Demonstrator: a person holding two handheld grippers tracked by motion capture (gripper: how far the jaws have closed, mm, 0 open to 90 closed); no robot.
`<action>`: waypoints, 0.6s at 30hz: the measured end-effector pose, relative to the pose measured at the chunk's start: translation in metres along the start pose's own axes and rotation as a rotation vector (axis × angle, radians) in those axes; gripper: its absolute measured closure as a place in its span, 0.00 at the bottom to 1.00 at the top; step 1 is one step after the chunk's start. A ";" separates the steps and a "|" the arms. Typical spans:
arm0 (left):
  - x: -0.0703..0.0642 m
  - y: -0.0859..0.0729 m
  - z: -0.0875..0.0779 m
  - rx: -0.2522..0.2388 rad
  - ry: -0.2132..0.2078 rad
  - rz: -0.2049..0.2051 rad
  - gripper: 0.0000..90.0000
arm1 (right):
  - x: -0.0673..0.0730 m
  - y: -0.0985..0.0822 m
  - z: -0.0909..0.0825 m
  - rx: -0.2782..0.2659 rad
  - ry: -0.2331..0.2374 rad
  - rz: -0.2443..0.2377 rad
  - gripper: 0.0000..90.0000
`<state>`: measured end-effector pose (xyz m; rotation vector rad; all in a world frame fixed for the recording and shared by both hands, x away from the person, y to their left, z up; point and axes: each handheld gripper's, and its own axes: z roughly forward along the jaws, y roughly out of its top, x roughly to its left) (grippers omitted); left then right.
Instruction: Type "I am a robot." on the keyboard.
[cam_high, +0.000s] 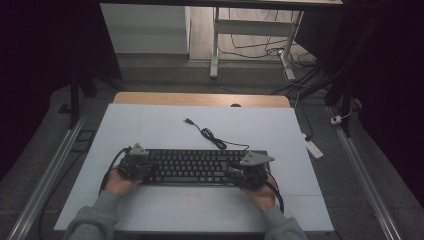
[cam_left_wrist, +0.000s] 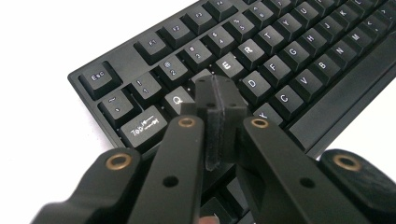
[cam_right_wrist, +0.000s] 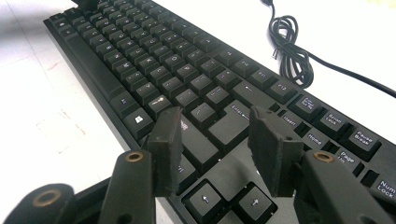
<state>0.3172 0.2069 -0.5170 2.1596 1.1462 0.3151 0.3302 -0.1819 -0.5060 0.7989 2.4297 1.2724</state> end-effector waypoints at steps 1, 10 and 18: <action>0.000 0.000 0.000 0.002 0.000 0.000 0.99 | 0.000 0.000 0.000 0.000 0.000 0.000 0.61; 0.001 -0.001 0.003 0.007 0.007 -0.003 0.99 | 0.000 0.000 0.000 0.001 -0.001 0.001 0.61; 0.000 -0.001 0.005 0.005 0.012 -0.006 0.99 | 0.000 0.000 0.000 -0.002 0.000 -0.001 0.61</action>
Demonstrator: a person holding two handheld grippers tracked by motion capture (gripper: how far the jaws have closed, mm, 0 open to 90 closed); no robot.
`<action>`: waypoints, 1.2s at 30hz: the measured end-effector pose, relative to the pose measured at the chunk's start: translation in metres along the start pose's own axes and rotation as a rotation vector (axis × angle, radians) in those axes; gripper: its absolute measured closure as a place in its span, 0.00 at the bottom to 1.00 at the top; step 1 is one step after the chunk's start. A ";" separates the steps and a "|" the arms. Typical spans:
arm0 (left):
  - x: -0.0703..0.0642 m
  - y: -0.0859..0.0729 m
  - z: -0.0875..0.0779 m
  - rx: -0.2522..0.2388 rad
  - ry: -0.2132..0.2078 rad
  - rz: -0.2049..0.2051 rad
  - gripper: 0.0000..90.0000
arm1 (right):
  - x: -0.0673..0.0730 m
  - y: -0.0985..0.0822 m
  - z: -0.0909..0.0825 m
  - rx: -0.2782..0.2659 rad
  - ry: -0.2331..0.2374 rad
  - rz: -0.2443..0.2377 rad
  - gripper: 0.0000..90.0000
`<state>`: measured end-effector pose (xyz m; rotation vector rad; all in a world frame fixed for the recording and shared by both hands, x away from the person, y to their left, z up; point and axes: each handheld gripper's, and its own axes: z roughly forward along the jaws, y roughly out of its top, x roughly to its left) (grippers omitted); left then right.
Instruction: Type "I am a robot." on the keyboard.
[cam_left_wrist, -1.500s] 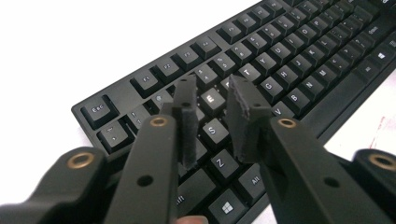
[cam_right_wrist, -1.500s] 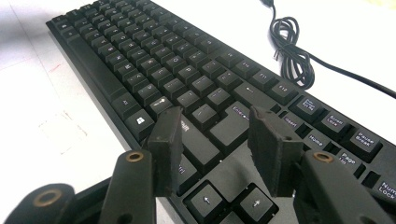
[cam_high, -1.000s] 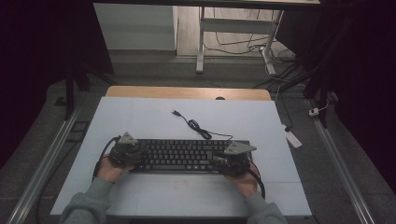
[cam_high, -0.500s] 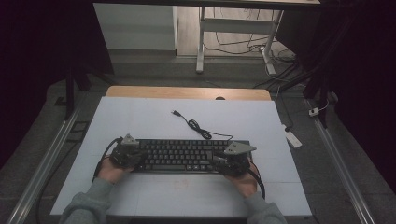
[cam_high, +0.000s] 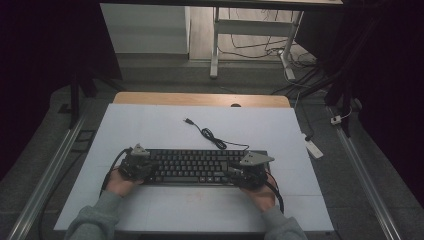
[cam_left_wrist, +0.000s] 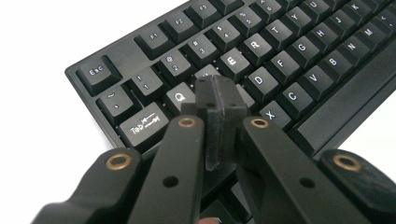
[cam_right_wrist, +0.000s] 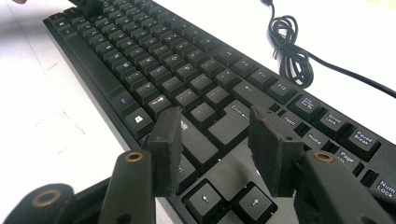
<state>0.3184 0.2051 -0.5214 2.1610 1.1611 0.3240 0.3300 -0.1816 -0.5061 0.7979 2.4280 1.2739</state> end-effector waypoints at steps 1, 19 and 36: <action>0.000 0.000 -0.001 -0.013 -0.006 0.000 0.99 | 0.000 0.000 0.000 0.002 -0.003 -0.001 0.61; -0.005 0.006 -0.024 -0.155 -0.036 -0.030 0.42 | 0.000 0.000 -0.001 0.005 -0.004 -0.004 0.61; -0.006 0.007 -0.023 -0.138 -0.037 -0.034 0.31 | 0.000 0.002 -0.003 -0.016 0.001 -0.006 0.58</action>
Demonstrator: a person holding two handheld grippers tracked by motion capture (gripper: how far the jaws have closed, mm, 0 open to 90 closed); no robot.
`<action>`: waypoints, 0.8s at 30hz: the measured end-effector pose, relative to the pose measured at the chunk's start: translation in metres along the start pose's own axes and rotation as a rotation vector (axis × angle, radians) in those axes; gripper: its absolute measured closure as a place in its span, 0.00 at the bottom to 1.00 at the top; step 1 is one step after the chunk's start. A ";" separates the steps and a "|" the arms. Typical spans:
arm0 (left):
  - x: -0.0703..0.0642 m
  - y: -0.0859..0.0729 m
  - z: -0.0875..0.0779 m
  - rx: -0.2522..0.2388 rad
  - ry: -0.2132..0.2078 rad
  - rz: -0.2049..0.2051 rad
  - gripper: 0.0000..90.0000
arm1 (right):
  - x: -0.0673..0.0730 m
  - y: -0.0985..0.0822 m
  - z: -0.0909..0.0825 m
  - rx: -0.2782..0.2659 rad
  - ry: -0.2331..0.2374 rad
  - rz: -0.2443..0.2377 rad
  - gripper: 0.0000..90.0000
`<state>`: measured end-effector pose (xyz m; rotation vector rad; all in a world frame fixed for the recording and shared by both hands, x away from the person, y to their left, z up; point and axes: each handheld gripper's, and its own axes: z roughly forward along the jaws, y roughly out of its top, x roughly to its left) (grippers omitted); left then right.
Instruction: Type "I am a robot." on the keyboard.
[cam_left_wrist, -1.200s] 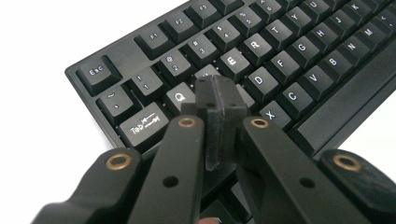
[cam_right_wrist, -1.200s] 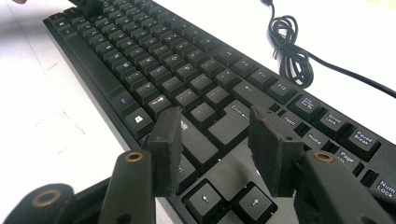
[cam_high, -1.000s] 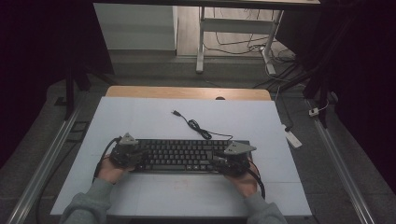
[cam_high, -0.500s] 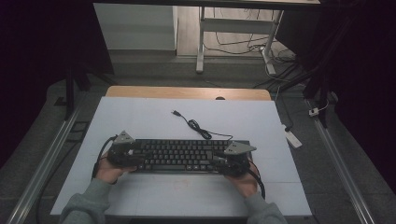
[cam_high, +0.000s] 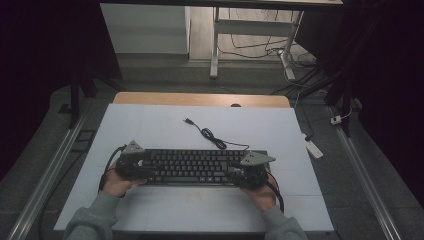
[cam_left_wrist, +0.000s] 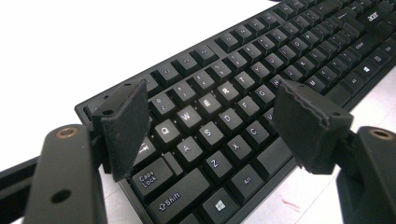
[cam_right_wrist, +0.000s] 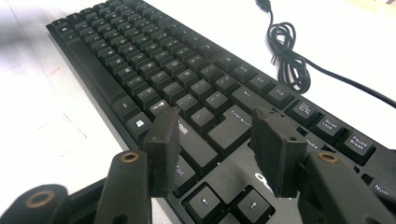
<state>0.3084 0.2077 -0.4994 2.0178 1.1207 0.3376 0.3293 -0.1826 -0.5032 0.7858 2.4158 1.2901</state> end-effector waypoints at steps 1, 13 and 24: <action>0.000 0.000 0.000 0.003 -0.001 0.000 0.30 | 0.000 0.000 0.000 -0.004 0.000 0.001 0.58; -0.001 0.000 0.002 0.013 0.001 0.001 0.27 | 0.006 0.012 0.001 -0.031 0.015 -0.011 0.53; -0.001 0.000 0.002 0.016 -0.002 0.007 0.26 | 0.012 0.026 0.010 -0.038 0.054 -0.019 0.51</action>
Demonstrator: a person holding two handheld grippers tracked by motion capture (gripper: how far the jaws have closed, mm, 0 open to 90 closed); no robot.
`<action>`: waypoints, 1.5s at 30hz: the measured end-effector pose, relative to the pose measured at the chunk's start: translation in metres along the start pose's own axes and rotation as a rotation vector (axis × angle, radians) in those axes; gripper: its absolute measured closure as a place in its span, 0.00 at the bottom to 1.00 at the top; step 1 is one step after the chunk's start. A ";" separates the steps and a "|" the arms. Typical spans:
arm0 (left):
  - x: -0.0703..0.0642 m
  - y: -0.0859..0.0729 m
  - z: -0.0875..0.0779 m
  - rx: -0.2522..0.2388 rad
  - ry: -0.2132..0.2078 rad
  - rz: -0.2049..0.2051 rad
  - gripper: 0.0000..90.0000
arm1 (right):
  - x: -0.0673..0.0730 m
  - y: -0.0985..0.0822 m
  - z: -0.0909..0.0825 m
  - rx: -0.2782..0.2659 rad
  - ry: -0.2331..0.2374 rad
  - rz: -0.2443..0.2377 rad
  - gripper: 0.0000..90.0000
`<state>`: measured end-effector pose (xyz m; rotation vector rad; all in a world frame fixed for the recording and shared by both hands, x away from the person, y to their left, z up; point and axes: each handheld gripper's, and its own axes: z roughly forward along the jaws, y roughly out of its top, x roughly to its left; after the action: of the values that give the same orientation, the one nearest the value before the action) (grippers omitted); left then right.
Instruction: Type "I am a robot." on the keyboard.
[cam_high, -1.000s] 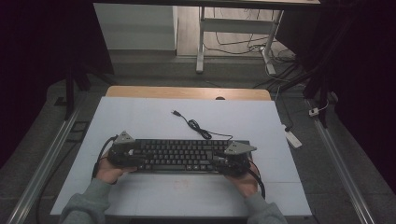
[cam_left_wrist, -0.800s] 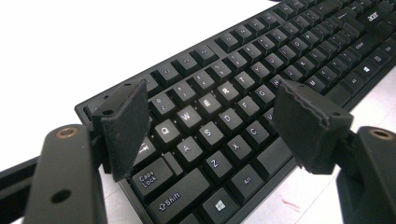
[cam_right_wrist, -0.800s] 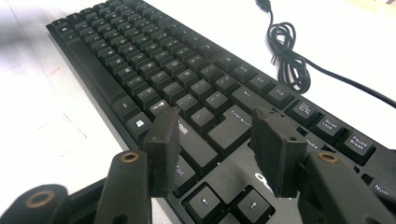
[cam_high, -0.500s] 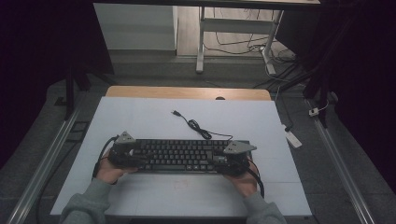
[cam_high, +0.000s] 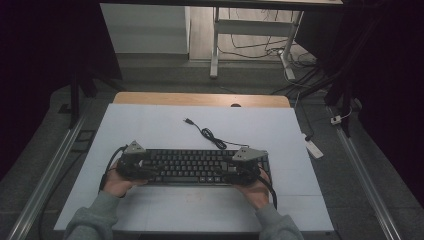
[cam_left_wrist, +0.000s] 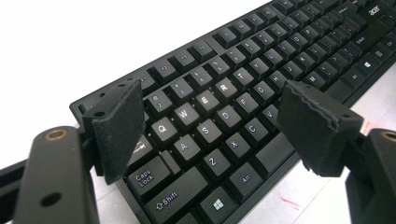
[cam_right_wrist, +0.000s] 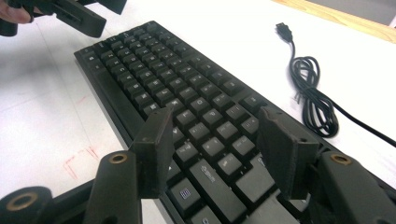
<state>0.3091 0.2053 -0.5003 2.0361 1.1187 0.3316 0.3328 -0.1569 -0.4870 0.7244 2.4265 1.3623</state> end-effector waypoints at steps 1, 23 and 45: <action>0.000 0.000 0.000 0.001 0.000 -0.001 0.26 | 0.001 0.001 0.001 0.001 0.001 0.001 0.51; -0.001 0.000 0.001 0.007 -0.007 0.006 0.26 | 0.015 0.019 0.032 0.036 0.106 -0.035 0.99; -0.002 0.000 0.002 0.016 -0.004 0.015 0.26 | 0.033 0.022 0.081 0.162 0.144 -0.063 0.99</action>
<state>0.3091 0.2028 -0.5020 2.0585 1.1075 0.3268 0.3482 -0.0711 -0.5099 0.5992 2.6733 1.2444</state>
